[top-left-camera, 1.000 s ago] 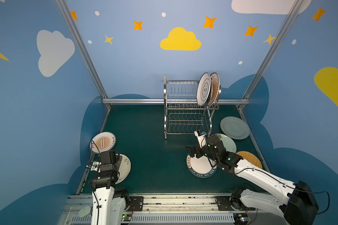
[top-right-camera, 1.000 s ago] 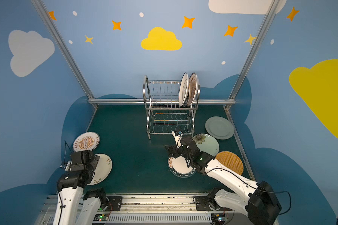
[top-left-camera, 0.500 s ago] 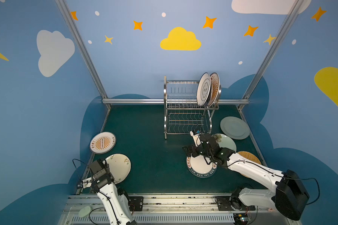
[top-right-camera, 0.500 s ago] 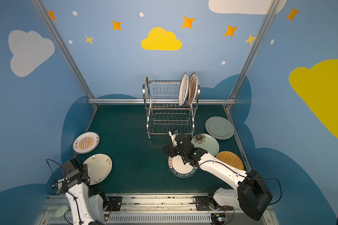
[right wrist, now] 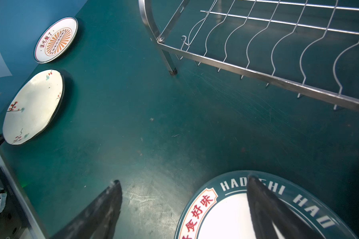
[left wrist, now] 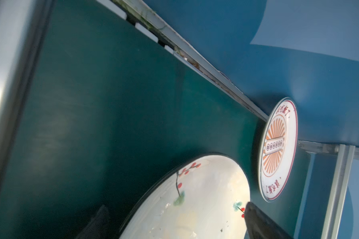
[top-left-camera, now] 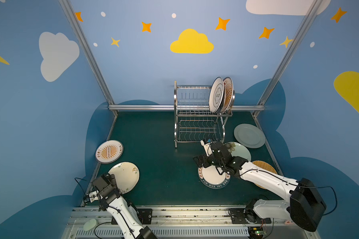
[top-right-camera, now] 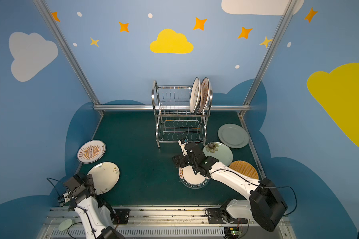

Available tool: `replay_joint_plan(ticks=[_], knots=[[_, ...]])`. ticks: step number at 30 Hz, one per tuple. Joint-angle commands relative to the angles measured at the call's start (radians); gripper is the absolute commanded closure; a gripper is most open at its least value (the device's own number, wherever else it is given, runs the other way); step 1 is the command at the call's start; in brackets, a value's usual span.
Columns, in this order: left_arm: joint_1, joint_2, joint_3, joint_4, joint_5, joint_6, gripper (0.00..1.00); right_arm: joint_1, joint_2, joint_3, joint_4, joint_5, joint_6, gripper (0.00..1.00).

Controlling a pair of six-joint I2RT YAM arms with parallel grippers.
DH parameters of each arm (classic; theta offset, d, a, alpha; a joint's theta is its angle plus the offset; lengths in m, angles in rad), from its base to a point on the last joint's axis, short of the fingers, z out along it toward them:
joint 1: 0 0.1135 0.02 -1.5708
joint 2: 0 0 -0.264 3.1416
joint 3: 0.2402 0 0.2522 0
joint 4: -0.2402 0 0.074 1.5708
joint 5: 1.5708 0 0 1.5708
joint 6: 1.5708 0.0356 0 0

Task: Load plates into a dish rack
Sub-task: Move the plate to the middle-left of the table.

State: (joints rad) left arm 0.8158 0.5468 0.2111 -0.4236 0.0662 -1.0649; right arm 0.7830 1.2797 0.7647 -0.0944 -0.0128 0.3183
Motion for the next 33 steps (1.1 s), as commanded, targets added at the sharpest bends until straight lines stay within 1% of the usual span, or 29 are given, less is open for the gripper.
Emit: replay_joint_plan(ticks=[1, 3, 6, 9, 13, 16, 22, 25, 27, 29, 33], knots=[[-0.001, 0.011, -0.056, 0.095, 0.115, 0.008, 0.00, 0.005, 0.005, 0.027, -0.015, -0.010, 0.005, 0.09], [-0.010, 0.022, -0.089, 0.147, 0.174, 0.017, 0.00, 0.005, 0.003, 0.027, -0.017, -0.009, 0.005, 0.09], [-0.049, 0.042, -0.111, 0.183, 0.199, 0.042, 0.00, 0.004, 0.005, 0.028, -0.019, -0.008, 0.004, 0.09], [-0.128, 0.066, -0.127, 0.240, 0.201, 0.058, 0.00, 0.005, 0.010, 0.034, -0.026, -0.013, 0.004, 0.09], [-0.226, 0.145, -0.136, 0.339, 0.222, 0.073, 0.01, 0.005, 0.004, 0.033, -0.029, -0.010, 0.002, 0.09], [-0.281, 0.227, -0.123, 0.402, 0.246, 0.084, 0.01, 0.004, -0.005, 0.030, -0.029, -0.007, -0.001, 0.09], [-0.315, 0.422, -0.089, 0.537, 0.359, 0.093, 0.02, 0.003, -0.006, 0.030, -0.031, -0.006, -0.005, 0.09], [-0.338, 0.545, -0.048, 0.579, 0.423, 0.128, 0.03, 0.003, -0.003, 0.030, -0.029, -0.008, -0.006, 0.09], [-0.358, 0.634, -0.042, 0.662, 0.469, 0.126, 0.05, 0.003, 0.000, 0.030, -0.028, -0.010, -0.007, 0.09], [-0.379, 0.716, -0.036, 0.726, 0.482, 0.117, 0.07, 0.003, 0.001, 0.030, -0.028, -0.009, -0.008, 0.09], [-0.433, 0.798, -0.003, 0.786, 0.502, 0.132, 0.08, 0.003, -0.005, 0.029, -0.028, -0.004, -0.012, 0.09]])
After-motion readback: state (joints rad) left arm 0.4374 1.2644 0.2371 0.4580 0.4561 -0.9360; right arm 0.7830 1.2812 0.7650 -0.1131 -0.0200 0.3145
